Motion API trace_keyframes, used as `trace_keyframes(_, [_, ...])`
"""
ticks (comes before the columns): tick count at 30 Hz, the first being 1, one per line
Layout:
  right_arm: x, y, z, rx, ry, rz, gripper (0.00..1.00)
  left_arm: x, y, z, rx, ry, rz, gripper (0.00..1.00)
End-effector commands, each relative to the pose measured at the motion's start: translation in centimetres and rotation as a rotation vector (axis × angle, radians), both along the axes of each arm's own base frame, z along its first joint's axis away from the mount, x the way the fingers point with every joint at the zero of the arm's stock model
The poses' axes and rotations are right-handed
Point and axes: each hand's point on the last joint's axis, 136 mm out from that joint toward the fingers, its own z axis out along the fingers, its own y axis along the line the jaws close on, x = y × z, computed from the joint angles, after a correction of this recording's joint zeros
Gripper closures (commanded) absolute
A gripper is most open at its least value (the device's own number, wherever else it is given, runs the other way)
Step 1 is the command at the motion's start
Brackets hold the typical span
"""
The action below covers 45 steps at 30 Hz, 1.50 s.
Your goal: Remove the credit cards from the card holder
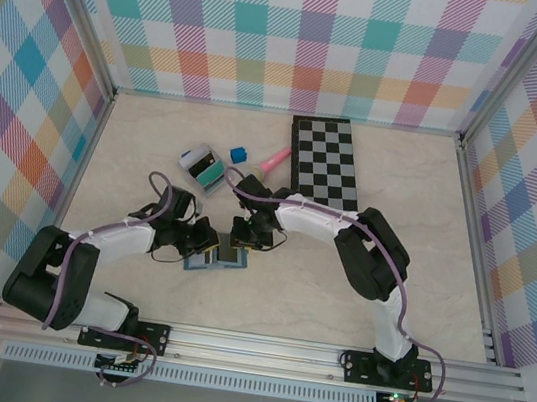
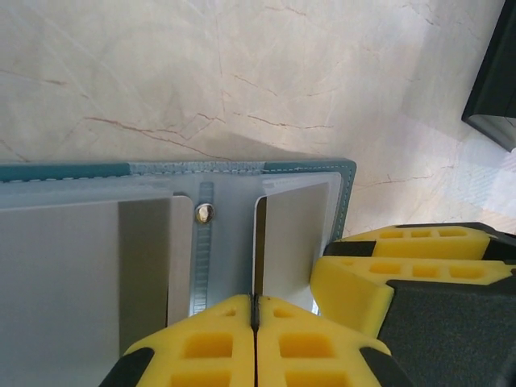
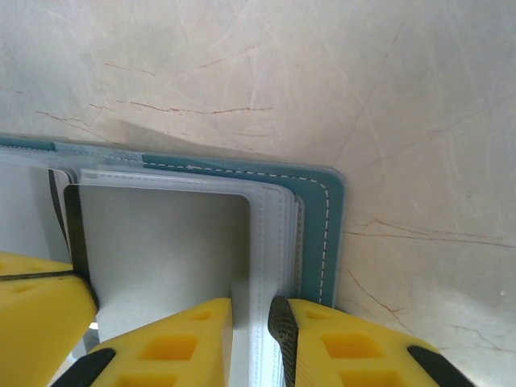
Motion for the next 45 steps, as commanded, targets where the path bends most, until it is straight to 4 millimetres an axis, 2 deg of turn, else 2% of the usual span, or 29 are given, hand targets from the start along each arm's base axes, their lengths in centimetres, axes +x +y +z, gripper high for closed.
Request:
trace_keyframes(1, [-1.0,-2.4,-3.3,-0.135,0.059,-0.027,0.75,-0.5,1.7,-0.4,0.082,0.012,0.014,0.95])
trace_keyframes(8, [-0.8,-2.7,-3.4,-0.146,0.058,-0.037,0.75,-1.5,3.2,-0.7,0.17,0.043,0.022,0.95])
trace_keyframes(16, [-0.4,-2.3,-2.3,-0.113,0.035,-0.029,0.75,-1.4,3.3,0.1,0.172,0.016,0.021,0.96])
trace_keyframes(23, [0.9,-1.0,2.0,-0.011,-0.074,0.0,0.75,-1.5,3.6,0.9,0.193,0.006,0.012,0.99])
trace_keyframes(28, [1.2,-0.8,4.5,0.052,-0.133,0.007,0.75,-1.8,5.2,1.8,0.276,0.022,0.041,1.0])
trace_keyframes(35, [1.9,-1.5,6.6,0.2,-0.214,-0.081,0.7,-2.0,6.1,5.1,0.323,0.006,0.058,1.0])
trace_keyframes(40, [1.9,-1.9,7.8,0.237,-0.235,-0.085,0.61,-1.5,7.1,7.1,0.388,-0.031,0.057,1.0])
trace_keyframes(42, [1.8,-1.9,8.1,0.26,-0.225,-0.086,0.58,-1.2,6.7,7.8,0.37,-0.049,0.05,1.0])
trace_keyframes(45, [1.6,-1.6,8.5,0.337,-0.197,-0.085,0.51,-0.4,4.9,9.4,0.267,-0.112,0.022,1.0])
